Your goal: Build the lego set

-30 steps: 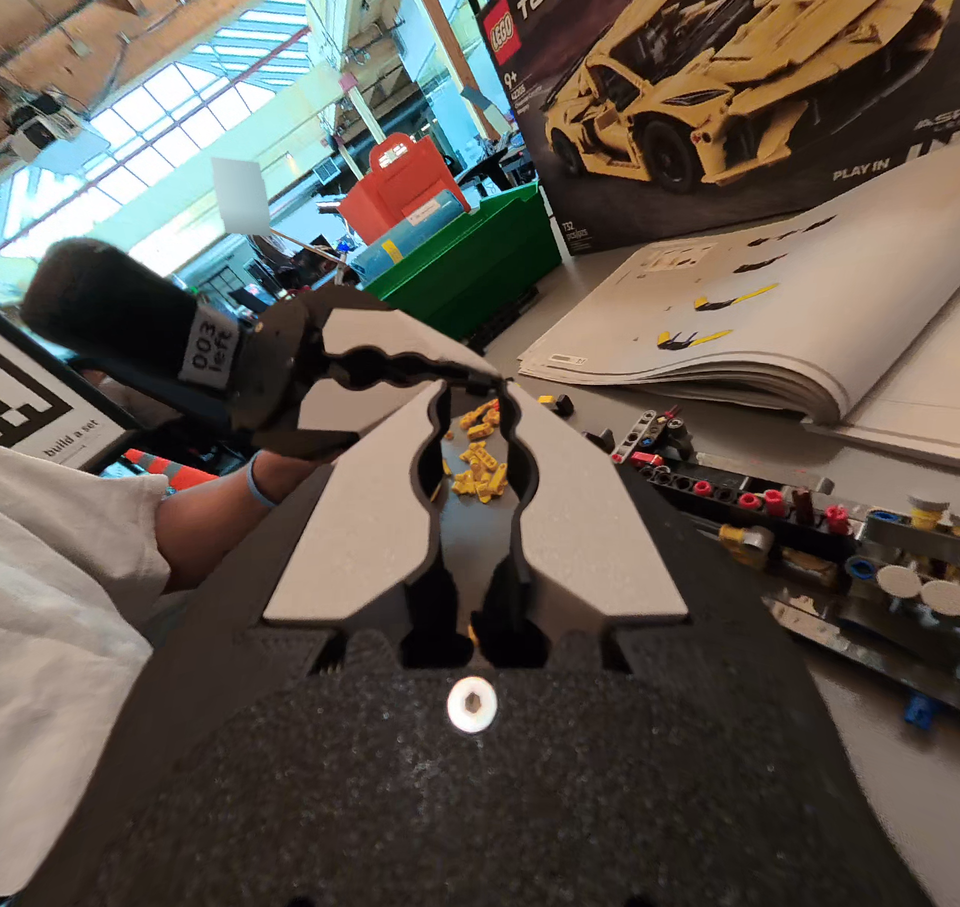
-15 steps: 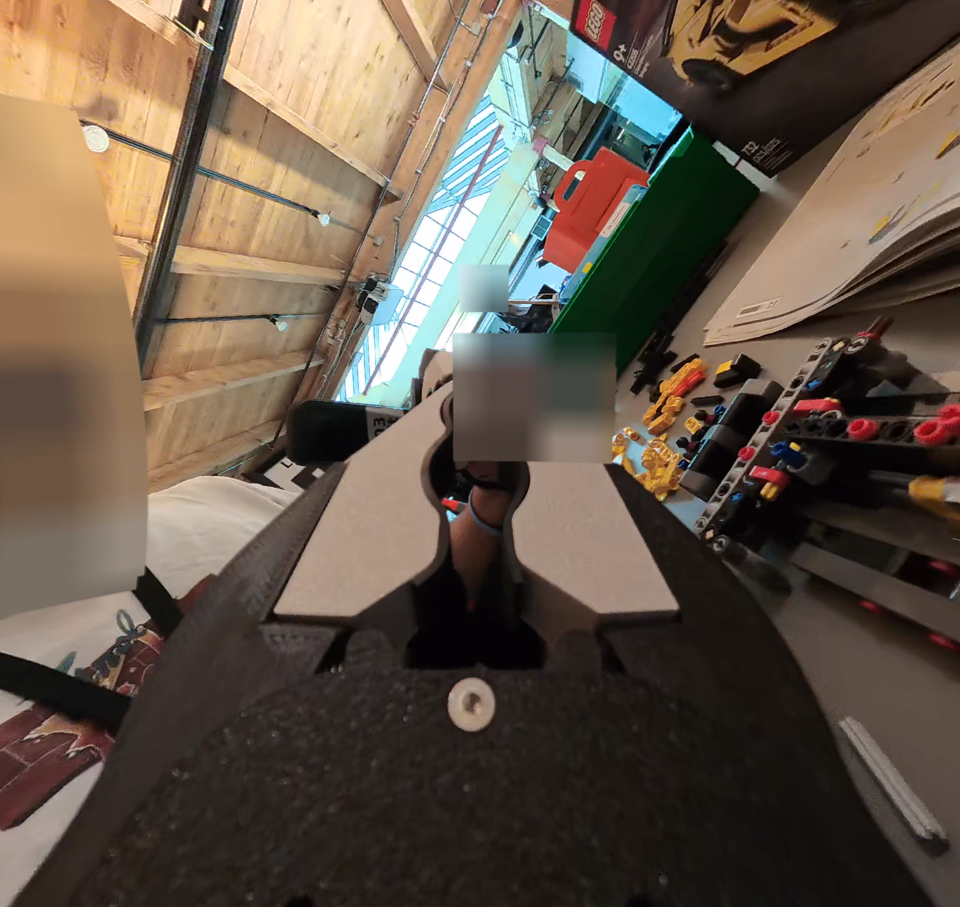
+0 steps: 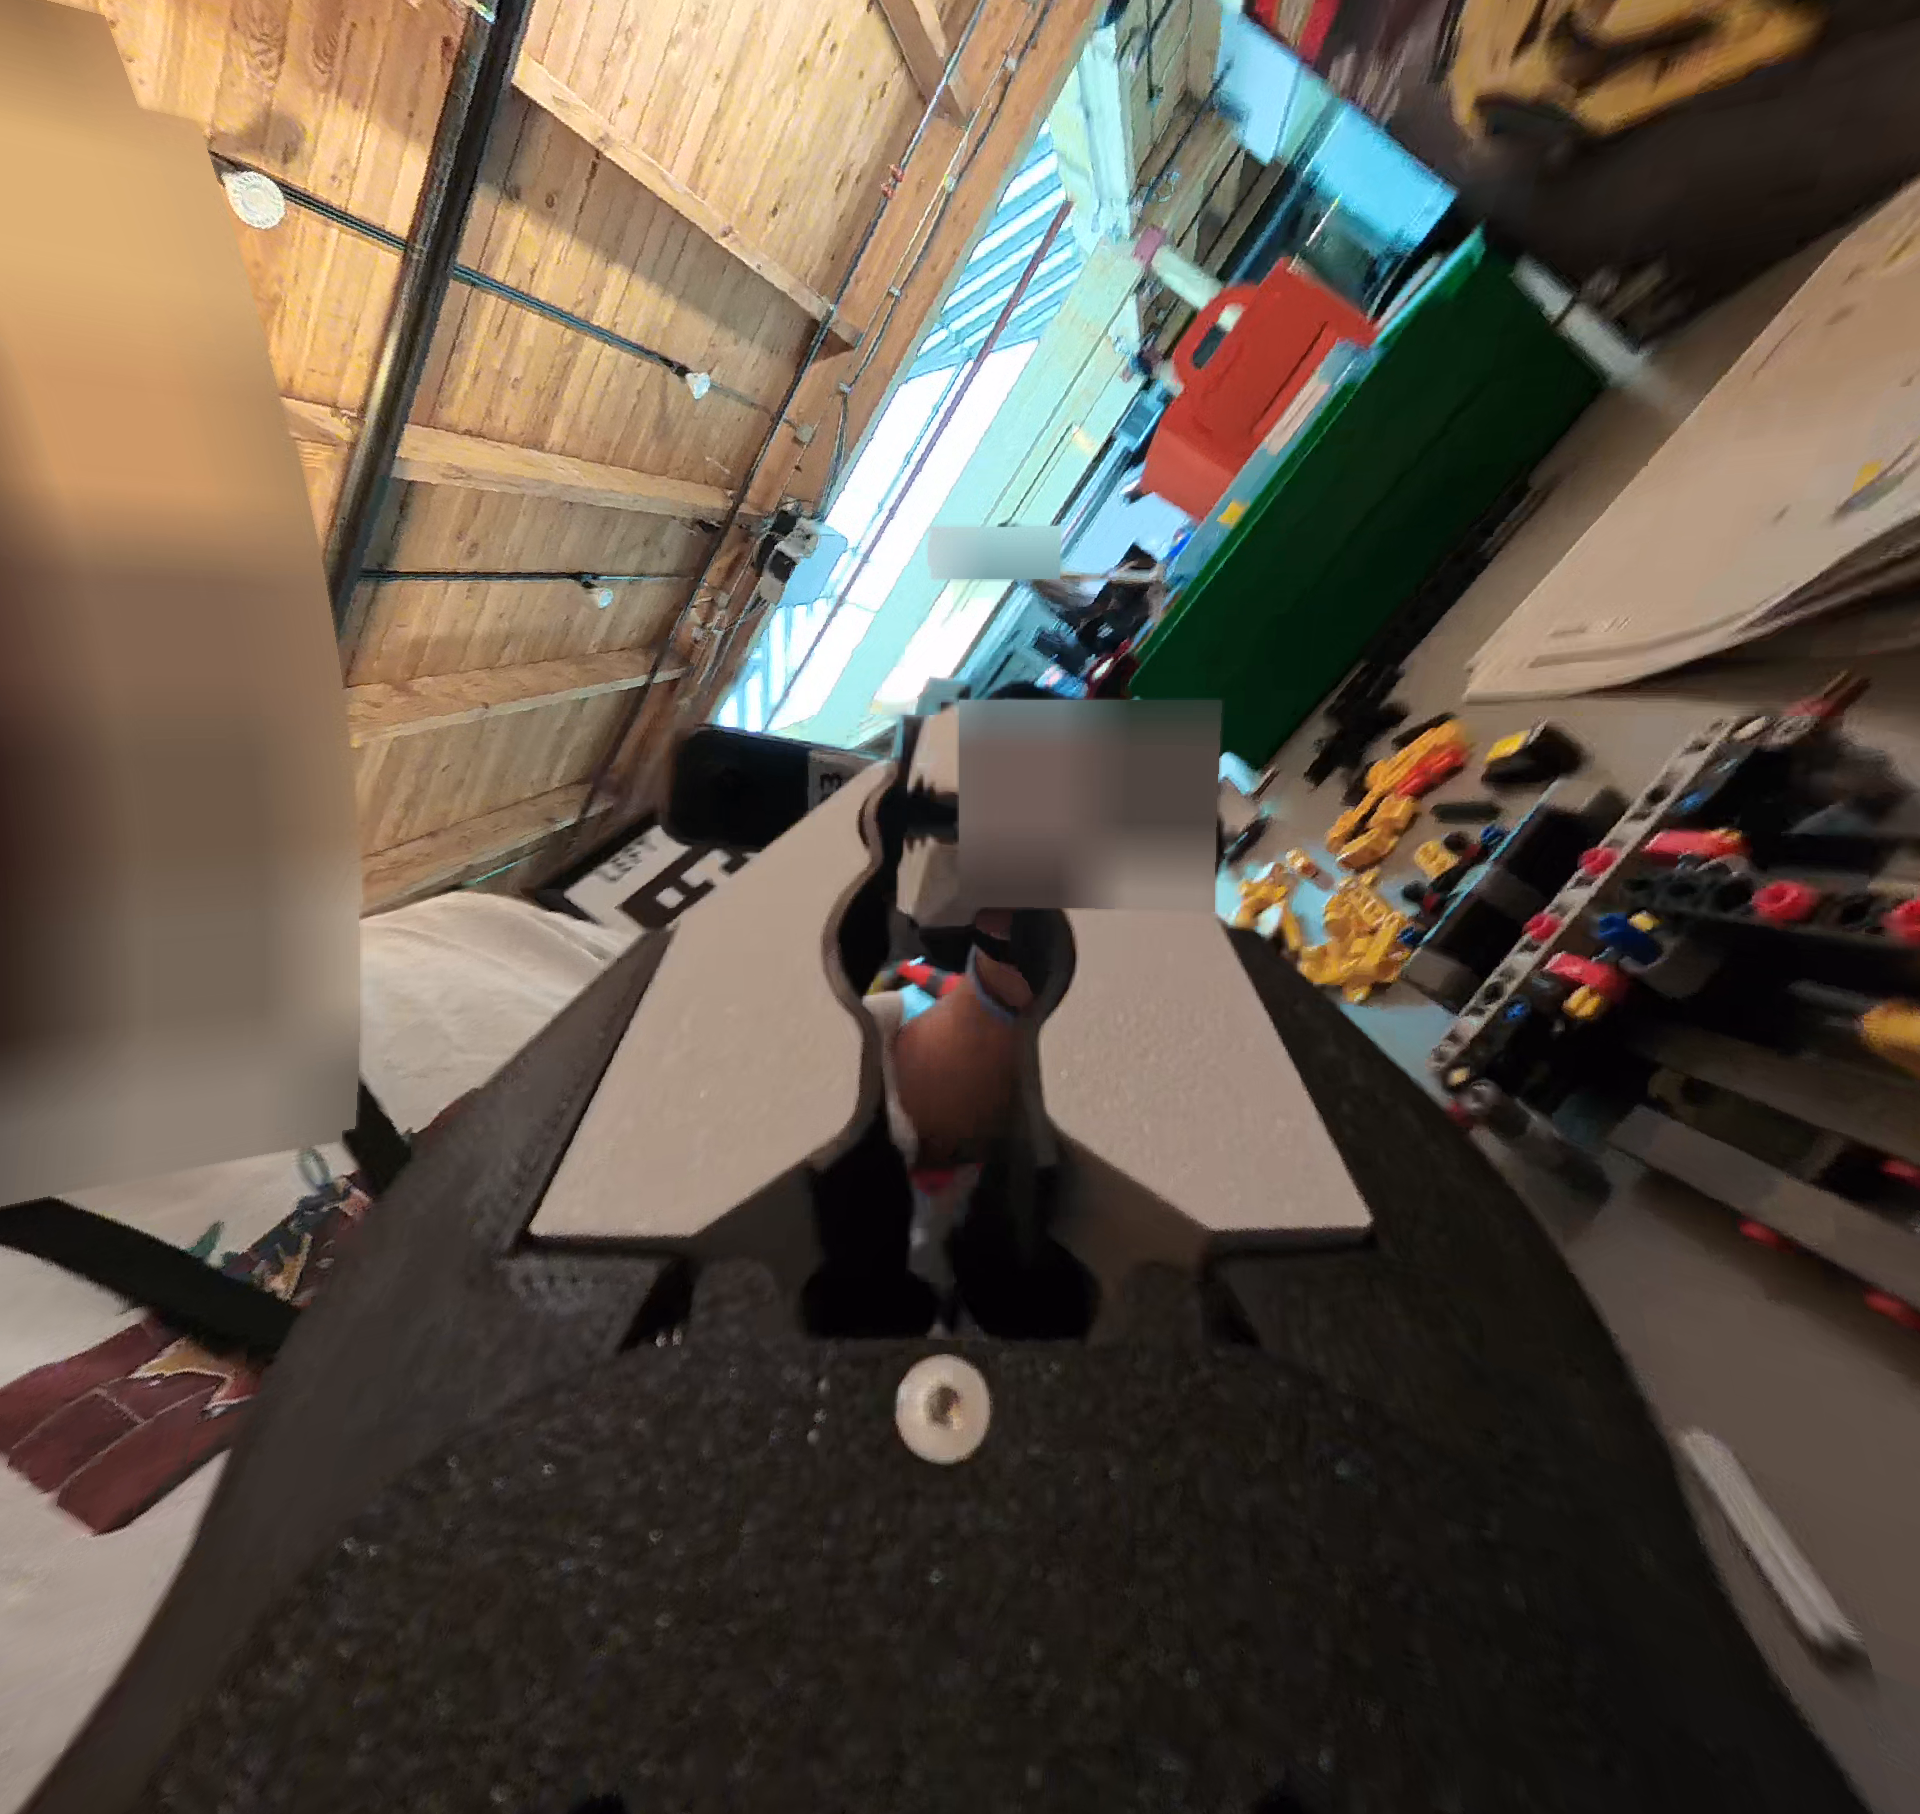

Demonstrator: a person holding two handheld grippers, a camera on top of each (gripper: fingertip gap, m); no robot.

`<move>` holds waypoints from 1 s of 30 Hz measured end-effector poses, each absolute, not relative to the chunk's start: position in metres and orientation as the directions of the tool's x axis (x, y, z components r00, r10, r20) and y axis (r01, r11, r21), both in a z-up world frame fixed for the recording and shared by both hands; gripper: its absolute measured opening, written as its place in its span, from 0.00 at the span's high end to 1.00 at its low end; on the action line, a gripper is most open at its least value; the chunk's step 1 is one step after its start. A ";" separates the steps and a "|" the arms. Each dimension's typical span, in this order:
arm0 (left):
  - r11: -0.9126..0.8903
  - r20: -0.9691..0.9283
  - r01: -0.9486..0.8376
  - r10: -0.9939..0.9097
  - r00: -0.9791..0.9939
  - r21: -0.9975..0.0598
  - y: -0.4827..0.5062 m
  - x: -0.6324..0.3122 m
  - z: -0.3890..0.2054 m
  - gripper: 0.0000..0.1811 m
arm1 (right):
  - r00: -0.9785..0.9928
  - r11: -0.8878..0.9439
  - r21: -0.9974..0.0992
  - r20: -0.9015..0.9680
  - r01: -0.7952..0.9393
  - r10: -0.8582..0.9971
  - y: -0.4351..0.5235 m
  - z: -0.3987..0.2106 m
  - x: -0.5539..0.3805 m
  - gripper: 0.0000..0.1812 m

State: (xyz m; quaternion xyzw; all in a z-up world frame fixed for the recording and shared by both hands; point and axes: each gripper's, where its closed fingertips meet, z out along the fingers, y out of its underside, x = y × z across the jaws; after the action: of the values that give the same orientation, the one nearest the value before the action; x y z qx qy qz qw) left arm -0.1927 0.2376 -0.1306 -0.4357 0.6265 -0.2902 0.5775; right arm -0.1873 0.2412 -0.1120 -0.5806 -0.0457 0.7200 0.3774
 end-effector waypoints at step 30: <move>0.414 -0.418 -0.382 -0.905 -0.077 -0.826 0.233 -0.181 -0.184 1.00 | 0.396 -0.283 -0.648 0.031 0.707 0.918 0.189 -0.249 -0.133 0.98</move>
State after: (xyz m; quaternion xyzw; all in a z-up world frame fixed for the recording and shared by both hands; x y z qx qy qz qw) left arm -0.1811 0.2330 -0.1842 -0.4708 0.6837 -0.2671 0.4895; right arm -0.1326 0.1893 -0.2494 -0.7810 -0.5202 0.1776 0.2963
